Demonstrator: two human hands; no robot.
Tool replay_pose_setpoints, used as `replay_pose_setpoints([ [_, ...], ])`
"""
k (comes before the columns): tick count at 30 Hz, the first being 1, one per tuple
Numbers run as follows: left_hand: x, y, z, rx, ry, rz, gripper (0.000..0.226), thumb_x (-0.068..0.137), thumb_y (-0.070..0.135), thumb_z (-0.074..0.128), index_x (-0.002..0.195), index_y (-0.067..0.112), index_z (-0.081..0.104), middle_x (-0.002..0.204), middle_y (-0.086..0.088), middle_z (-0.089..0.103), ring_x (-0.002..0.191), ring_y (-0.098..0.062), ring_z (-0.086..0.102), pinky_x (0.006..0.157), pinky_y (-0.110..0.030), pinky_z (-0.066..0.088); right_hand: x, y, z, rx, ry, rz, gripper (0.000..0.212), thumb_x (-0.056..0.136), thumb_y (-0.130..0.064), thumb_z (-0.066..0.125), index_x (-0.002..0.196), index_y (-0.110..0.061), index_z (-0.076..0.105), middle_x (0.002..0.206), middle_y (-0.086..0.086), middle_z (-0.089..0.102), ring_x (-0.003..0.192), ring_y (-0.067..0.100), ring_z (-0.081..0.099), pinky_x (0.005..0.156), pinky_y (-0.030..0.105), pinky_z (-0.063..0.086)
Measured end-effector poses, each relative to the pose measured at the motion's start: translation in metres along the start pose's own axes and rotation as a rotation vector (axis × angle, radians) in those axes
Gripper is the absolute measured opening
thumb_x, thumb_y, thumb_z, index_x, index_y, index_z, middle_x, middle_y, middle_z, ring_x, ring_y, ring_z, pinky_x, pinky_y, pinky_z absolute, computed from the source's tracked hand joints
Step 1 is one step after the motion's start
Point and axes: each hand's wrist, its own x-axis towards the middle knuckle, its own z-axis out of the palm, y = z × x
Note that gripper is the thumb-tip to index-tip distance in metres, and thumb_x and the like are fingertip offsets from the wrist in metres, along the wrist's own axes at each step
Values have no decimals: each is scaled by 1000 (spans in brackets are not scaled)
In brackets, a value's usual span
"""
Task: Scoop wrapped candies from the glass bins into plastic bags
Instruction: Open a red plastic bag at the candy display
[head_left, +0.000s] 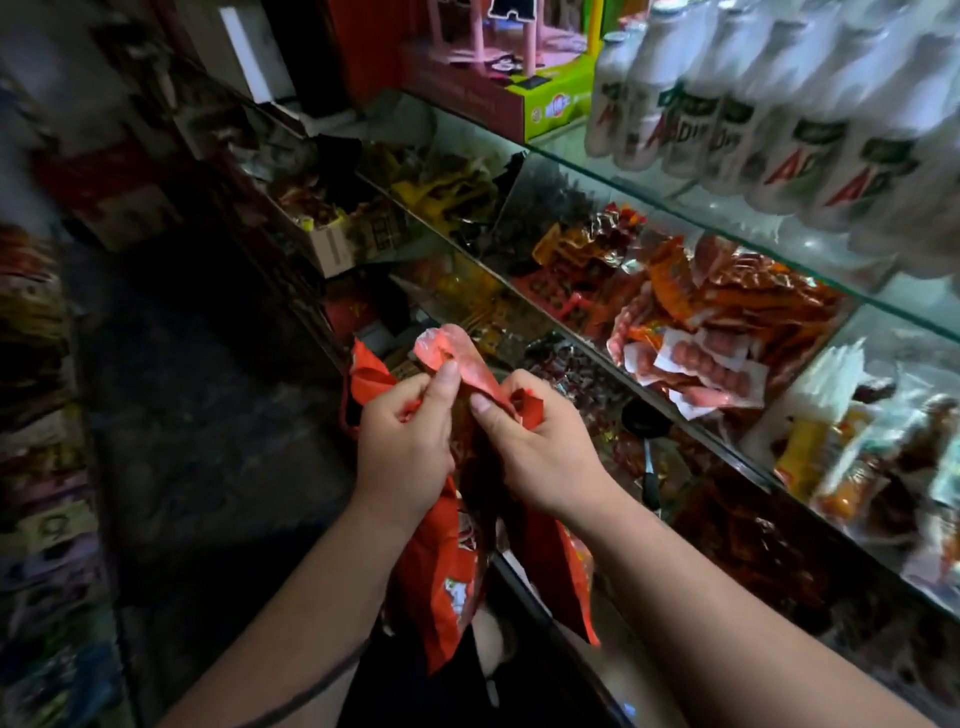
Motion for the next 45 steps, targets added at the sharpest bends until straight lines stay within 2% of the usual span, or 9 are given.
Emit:
replay_pose_setpoints([
  [5, 57, -35, 5, -17, -95, -40, 58, 94, 49, 57, 52, 13, 42, 43, -10, 39, 42, -20, 39, 46, -31, 34, 42, 27, 20, 17, 24, 34, 42, 96, -14, 70, 65, -29, 46, 56, -24, 52, 55, -6, 45, 57, 9, 35],
  [12, 143, -128, 9, -43, -353, -70, 53, 90, 64, 58, 60, 21, 54, 47, 8, 44, 46, -7, 43, 49, -23, 37, 109, 84, 55, 42, 115, 159, 34, 93, -24, 72, 66, -36, 55, 62, -18, 51, 62, -3, 43, 61, 18, 37],
  [19, 190, -157, -10, -80, -586, -69, 49, 91, 63, 56, 61, 24, 60, 49, 6, 49, 49, -4, 46, 52, -22, 38, 137, 85, 84, 57, 224, 305, 41, 86, -15, 76, 63, -25, 43, 60, -14, 42, 60, -1, 37, 57, 21, 33],
  [26, 139, -192, -1, -79, -534, -170, 69, 83, 73, 61, 52, 13, 47, 39, -9, 36, 38, -24, 38, 43, -31, 35, 86, 123, 62, 108, 60, 346, 21, 79, -1, 65, 69, -7, 48, 63, 1, 43, 59, 10, 39, 54, 30, 33],
  [31, 100, -243, 24, -138, -547, -222, 58, 83, 62, 64, 55, 17, 43, 43, 0, 33, 40, -17, 33, 44, -34, 31, 53, 172, 55, -9, 49, 295, 36, 73, 12, 59, 62, -20, 45, 60, -4, 42, 58, 9, 39, 55, 30, 34],
  [37, 94, -292, 65, -213, -491, -12, 61, 92, 62, 57, 56, 14, 47, 44, -7, 39, 42, -25, 40, 48, -30, 36, 47, 230, 49, -129, 182, 134, 16, 71, 4, 60, 66, -10, 55, 61, 1, 48, 62, 6, 43, 59, 29, 38],
  [40, 88, -326, 74, -252, -462, 62, 59, 94, 65, 53, 59, 18, 51, 46, -3, 46, 45, -20, 47, 53, -28, 41, 34, 261, 57, -211, 274, 30, 37, 78, 4, 64, 74, -33, 62, 71, -19, 60, 67, -4, 53, 65, 17, 43],
  [42, 84, -350, 79, -241, -411, -6, 61, 90, 73, 51, 66, 17, 59, 45, -1, 51, 43, -15, 51, 53, -21, 43, 19, 288, 63, -349, 346, 64, 26, 88, -7, 70, 84, -32, 67, 83, -16, 68, 76, 1, 63, 72, 23, 51],
  [45, 94, -364, 89, -182, -293, -185, 89, 81, 84, 46, 103, 1, 68, 51, 5, 58, 52, -11, 60, 56, -20, 49, -5, 325, 68, -518, 393, 240, 10, 91, -18, 72, 89, -27, 69, 86, -10, 71, 81, 6, 66, 76, 31, 55],
])
